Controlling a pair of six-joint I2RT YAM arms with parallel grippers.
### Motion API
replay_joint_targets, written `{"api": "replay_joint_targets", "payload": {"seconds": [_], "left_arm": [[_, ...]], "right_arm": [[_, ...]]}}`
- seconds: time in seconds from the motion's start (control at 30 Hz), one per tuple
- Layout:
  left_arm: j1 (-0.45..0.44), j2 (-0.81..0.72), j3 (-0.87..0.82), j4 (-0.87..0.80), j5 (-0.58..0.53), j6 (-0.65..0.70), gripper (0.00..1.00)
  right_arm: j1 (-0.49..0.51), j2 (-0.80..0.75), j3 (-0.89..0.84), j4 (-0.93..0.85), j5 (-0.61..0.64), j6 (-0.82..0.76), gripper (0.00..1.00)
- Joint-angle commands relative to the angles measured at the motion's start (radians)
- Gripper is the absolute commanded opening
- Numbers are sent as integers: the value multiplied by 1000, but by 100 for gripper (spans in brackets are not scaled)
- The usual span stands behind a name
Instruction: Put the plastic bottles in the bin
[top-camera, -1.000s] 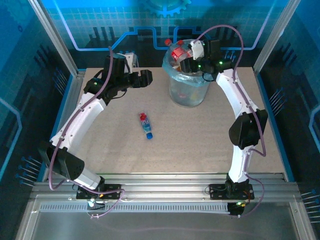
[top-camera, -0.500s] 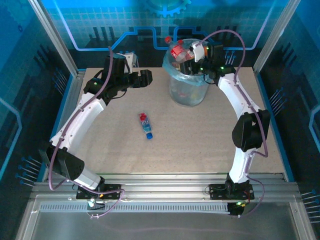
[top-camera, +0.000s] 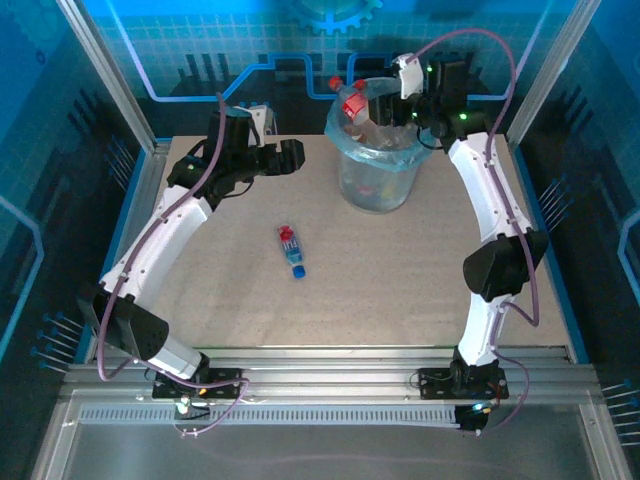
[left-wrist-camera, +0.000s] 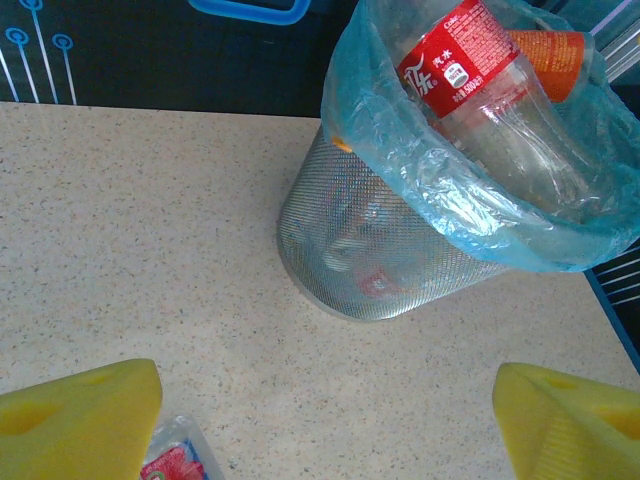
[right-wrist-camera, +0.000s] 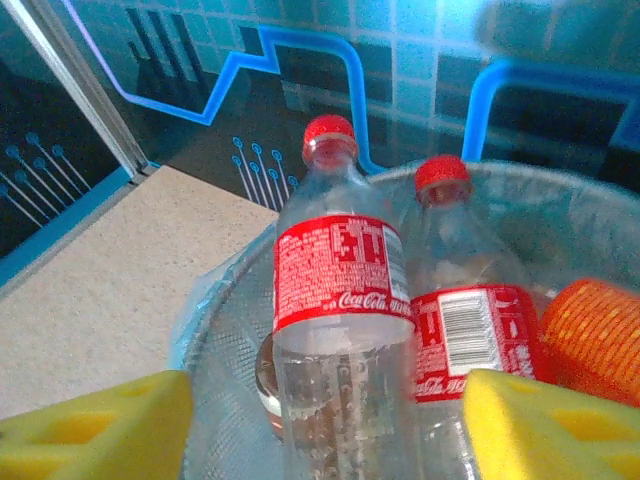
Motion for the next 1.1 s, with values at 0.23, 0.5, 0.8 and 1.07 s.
{"api": "replay_joint_targets", "payload": {"seconds": [0.23, 0.5, 0.8, 1.07], "left_arm": [[15, -9, 22, 5, -4, -13, 88], [18, 3, 10, 28, -1, -23, 88], [18, -35, -18, 18, -6, -30, 88], [18, -159, -118, -35, -11, -39, 87]], "right_arm": [[10, 96, -148, -49, 51, -7, 38], [15, 112, 1, -155, 80, -44, 47], [56, 139, 348, -285, 59, -10, 74], [160, 15, 276, -292, 151, 42, 80]]}}
